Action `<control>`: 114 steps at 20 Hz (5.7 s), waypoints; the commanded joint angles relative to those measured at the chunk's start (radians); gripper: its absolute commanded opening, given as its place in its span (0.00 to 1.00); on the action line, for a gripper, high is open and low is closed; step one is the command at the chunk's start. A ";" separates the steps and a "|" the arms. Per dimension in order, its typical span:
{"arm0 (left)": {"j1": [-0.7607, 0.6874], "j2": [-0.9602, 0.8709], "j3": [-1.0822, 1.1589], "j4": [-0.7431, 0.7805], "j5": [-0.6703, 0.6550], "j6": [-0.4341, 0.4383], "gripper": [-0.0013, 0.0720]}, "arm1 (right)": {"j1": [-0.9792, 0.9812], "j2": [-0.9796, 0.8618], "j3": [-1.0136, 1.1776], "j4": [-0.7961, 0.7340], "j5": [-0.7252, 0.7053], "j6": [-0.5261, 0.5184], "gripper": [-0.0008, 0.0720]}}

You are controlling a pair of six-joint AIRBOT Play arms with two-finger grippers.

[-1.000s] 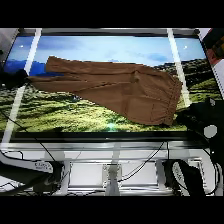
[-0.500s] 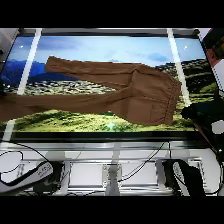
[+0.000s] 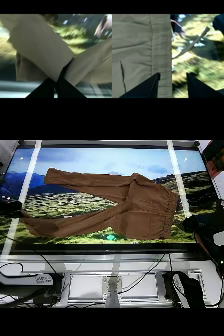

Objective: Fold the clothes and pants, and hang the long-sleeved shirts on hangers.

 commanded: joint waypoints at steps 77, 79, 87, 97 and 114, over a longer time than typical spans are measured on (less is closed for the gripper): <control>0.097 -0.153 0.022 -0.591 0.601 0.083 0.06 | -0.145 -0.345 -0.265 0.694 -0.172 0.022 0.41; 0.097 -0.152 0.022 -0.589 0.571 0.083 0.06 | -0.145 -0.333 -0.256 0.698 -0.188 -0.012 0.23; 0.108 -0.026 0.060 -0.517 0.489 0.035 0.05 | -0.146 -0.304 0.203 0.445 -0.080 -0.042 0.05; 0.108 0.034 0.134 -0.340 0.161 -0.087 0.05 | -0.145 -0.306 0.475 0.109 0.414 0.023 0.05; 0.113 -0.063 -0.084 0.194 -0.016 -0.124 0.05 | -0.145 -0.336 0.243 -0.091 0.647 0.023 0.05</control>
